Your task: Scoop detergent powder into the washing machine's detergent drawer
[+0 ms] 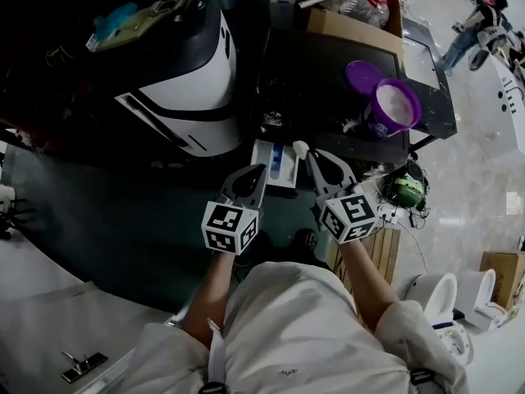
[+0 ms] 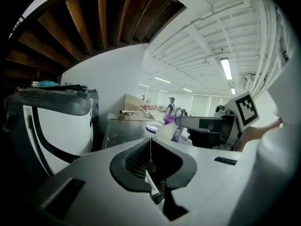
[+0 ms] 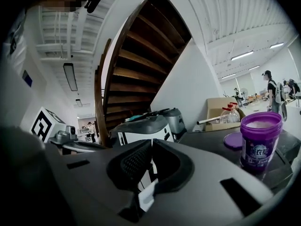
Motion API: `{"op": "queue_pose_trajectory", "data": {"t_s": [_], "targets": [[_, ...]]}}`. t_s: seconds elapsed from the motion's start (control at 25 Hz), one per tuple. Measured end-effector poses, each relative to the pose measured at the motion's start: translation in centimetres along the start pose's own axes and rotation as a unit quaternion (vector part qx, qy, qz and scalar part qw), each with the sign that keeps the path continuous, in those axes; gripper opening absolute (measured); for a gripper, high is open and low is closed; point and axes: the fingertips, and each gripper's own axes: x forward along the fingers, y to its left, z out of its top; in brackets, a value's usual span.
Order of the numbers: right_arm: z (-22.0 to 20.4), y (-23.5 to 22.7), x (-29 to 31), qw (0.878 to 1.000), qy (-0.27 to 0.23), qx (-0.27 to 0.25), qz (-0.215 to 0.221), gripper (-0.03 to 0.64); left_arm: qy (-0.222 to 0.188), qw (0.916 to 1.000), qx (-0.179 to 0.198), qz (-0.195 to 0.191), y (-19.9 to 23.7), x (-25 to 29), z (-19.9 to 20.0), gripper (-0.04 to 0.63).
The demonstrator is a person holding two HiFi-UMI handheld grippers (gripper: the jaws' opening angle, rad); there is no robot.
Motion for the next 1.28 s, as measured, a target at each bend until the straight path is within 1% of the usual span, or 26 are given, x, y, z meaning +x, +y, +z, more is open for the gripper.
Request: {"op": "queue_pose_trajectory", "data": {"t_s": [0.2,0.64,1.08,1.28], "targets": [[0.5,0.4,-0.2,1.000,-0.002,-0.008,0.003,0.009,-0.020,0.9998,0.006,-0.001,-0.5,-0.1,1.2,0.021],[0.8,0.4,-0.5,1.000,0.006,-0.024,0.005,0.009,-0.035,0.9993,0.010,0.004,-0.4,0.3,2.6,0.021],[0.5,0.6,-0.4,0.999,0.009,-0.036,0.000,0.009,-0.036,0.9993,0.011,0.006,0.0,0.5,2.8,0.021],[0.2,0.7,-0.4,0.999,0.013,-0.033,0.000,0.009,-0.035,0.9993,0.006,0.006,0.1,0.4,2.6,0.021]]}}
